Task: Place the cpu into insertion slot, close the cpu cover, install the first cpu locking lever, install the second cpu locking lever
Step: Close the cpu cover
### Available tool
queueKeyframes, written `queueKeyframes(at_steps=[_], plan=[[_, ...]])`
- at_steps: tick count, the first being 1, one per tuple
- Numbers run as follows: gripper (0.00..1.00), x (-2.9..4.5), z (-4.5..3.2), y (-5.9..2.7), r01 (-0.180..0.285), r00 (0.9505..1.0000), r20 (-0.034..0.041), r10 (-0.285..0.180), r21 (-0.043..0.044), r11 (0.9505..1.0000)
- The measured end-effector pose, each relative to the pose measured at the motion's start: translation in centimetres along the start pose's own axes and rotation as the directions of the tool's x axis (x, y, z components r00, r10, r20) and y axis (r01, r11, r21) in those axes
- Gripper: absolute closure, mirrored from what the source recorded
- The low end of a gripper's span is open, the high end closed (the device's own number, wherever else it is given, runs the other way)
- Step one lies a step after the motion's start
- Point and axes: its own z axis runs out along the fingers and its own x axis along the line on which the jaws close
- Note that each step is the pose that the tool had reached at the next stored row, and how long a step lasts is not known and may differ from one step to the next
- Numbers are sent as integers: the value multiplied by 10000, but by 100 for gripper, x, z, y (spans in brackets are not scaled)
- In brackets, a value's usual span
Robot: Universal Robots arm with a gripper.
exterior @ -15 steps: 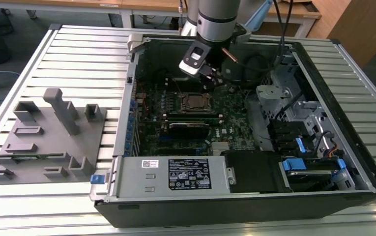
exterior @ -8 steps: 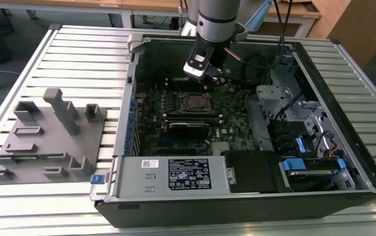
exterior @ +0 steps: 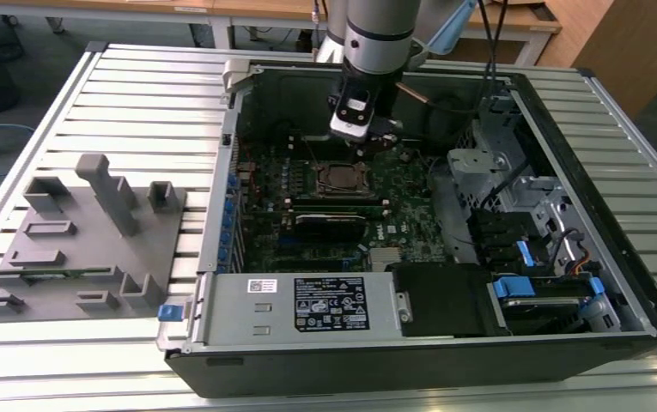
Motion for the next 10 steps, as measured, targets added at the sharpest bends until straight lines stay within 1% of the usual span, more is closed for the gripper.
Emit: queueKeyframes(at_steps=[3,5,7,10], plan=[[89,0,3,0,540,9985,-19,-540,4,9985],[89,0,4,0,908,9959,-32,-908,7,9959],[89,0,6,0,1266,9919,-45,-1266,9,9920],[89,0,8,0,1799,9837,-64,-1799,12,9837]])
